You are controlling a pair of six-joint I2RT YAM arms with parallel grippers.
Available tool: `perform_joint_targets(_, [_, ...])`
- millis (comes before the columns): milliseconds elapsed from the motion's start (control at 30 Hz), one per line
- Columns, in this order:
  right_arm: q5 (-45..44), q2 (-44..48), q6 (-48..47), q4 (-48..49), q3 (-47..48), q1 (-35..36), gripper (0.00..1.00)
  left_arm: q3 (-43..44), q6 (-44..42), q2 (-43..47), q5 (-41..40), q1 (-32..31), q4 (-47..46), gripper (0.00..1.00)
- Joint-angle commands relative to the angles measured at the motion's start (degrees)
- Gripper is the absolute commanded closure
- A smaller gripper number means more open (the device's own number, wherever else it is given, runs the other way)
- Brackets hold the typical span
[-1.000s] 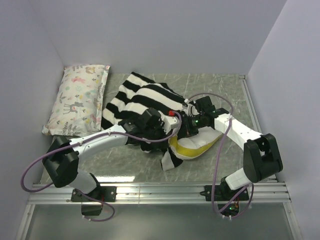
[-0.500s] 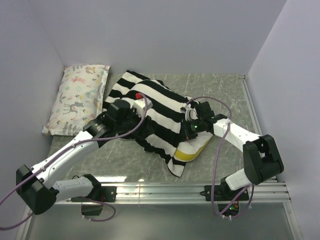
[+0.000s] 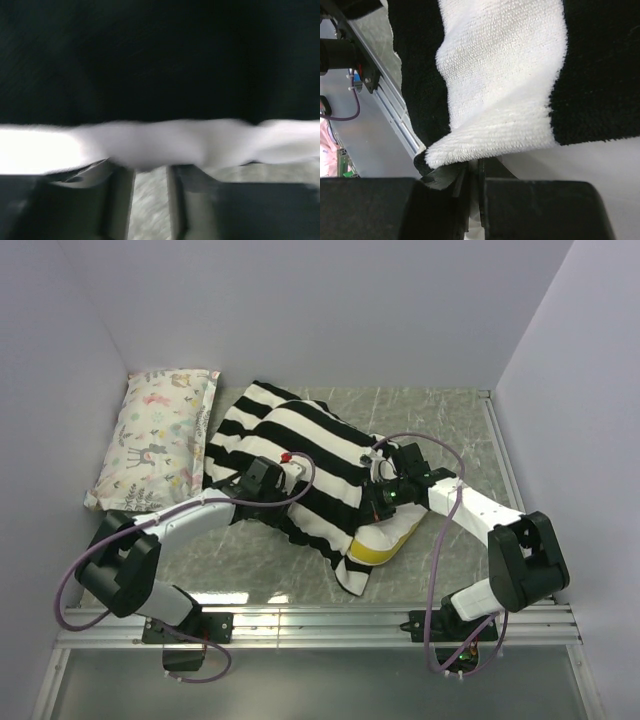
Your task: Put the pillow into the pillowcase
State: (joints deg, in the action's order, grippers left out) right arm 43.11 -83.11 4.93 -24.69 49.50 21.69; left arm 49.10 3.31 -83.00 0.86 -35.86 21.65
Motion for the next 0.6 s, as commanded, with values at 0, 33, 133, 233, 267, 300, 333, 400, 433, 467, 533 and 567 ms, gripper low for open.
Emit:
perform_joint_targets(0, [3.3, 1.4, 0.7, -0.9, 1.5, -0.3, 1.00, 2.4, -1.4, 1.9, 12.8, -1.6, -10.5, 0.68])
perform_joint_targets(33, [3.6, 0.9, 1.7, -0.5, 1.6, -0.2, 1.00, 3.1, -1.6, 1.8, 15.8, -4.3, -11.1, 0.82])
perform_joint_targets(133, [5.0, -0.9, 3.9, 1.6, 2.4, -0.3, 1.00, 6.7, 0.1, -0.3, 27.2, -11.7, -12.0, 1.00])
perform_joint_targets(233, [5.3, -2.0, 6.0, 3.2, 3.9, -0.3, 1.00, 11.2, 2.3, -2.7, 39.7, -19.5, -11.2, 1.00])
perform_joint_targets(267, [5.2, -2.2, 6.4, 3.8, 4.4, -0.3, 1.00, 12.1, 3.2, -3.5, 42.7, -21.1, -11.0, 0.99])
perform_joint_targets(300, [5.1, -2.5, 6.8, 3.9, 4.6, -0.3, 1.00, 13.0, 3.5, -3.8, 45.2, -22.3, -10.7, 1.00])
perform_joint_targets(333, [5.0, -2.8, 7.1, 4.1, 4.6, -0.2, 1.00, 14.3, 4.1, -4.2, 48.0, -23.9, -10.2, 0.99])
perform_joint_targets(400, [4.4, -3.3, 7.2, 4.4, 4.1, -0.2, 1.00, 14.6, 4.5, -4.1, 49.6, -23.8, -9.9, 0.99])
perform_joint_targets(433, [4.0, -3.5, 6.9, 4.4, 3.2, -0.2, 1.00, 14.5, 3.6, -3.4, 47.5, -23.5, -7.3, 0.98])
perform_joint_targets(467, [3.6, -3.4, 6.8, 4.6, 2.6, -0.3, 1.00, 14.4, 1.5, -2.9, 46.6, -22.9, -6.0, 0.94])
perform_joint_targets(533, [2.6, -3.5, 5.1, 4.2, 1.0, -0.2, 1.00, 13.6, 0.9, -0.3, 46.6, -19.1, -3.7, 0.77])
perform_joint_targets(567, [2.2, -3.4, 4.2, 3.4, 0.4, -0.3, 1.00, 13.5, 1.7, 1.2, 48.3, -17.4, -2.2, 0.71])
